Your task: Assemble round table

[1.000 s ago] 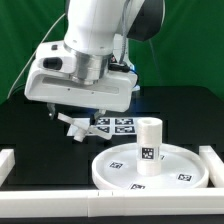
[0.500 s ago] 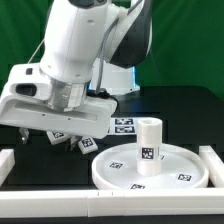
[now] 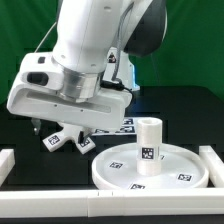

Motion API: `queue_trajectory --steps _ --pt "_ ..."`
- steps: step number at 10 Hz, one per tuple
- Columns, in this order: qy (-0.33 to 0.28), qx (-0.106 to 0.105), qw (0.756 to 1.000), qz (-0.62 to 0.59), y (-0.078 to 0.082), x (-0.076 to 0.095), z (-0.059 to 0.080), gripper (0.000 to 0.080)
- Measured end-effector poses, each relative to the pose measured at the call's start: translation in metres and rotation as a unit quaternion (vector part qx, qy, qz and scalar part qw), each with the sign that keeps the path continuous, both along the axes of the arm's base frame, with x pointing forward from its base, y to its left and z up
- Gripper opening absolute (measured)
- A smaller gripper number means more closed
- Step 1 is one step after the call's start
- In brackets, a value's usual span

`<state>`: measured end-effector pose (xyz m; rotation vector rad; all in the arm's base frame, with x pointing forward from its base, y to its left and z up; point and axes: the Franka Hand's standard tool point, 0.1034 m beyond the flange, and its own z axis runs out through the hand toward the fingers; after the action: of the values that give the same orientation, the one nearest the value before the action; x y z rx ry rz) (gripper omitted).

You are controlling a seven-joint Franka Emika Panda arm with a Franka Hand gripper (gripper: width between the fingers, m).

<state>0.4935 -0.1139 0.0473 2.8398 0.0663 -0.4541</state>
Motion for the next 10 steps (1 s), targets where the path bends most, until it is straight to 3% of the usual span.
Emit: queue_trajectory --steps 2,4,7,10 --pt "0.029 0.032 0.997 -0.066 0.008 -0.023 0.003 0.0649" --pt "0.007 0.019 1.0 -0.014 0.02 -0.015 -0.004 0.0649" --pt "0.016 0.029 0.999 -0.033 0.019 -0.021 -0.004 0.0649" --pt "0.046 0.085 0.99 -0.106 0.009 -0.038 0.001 0.0649"
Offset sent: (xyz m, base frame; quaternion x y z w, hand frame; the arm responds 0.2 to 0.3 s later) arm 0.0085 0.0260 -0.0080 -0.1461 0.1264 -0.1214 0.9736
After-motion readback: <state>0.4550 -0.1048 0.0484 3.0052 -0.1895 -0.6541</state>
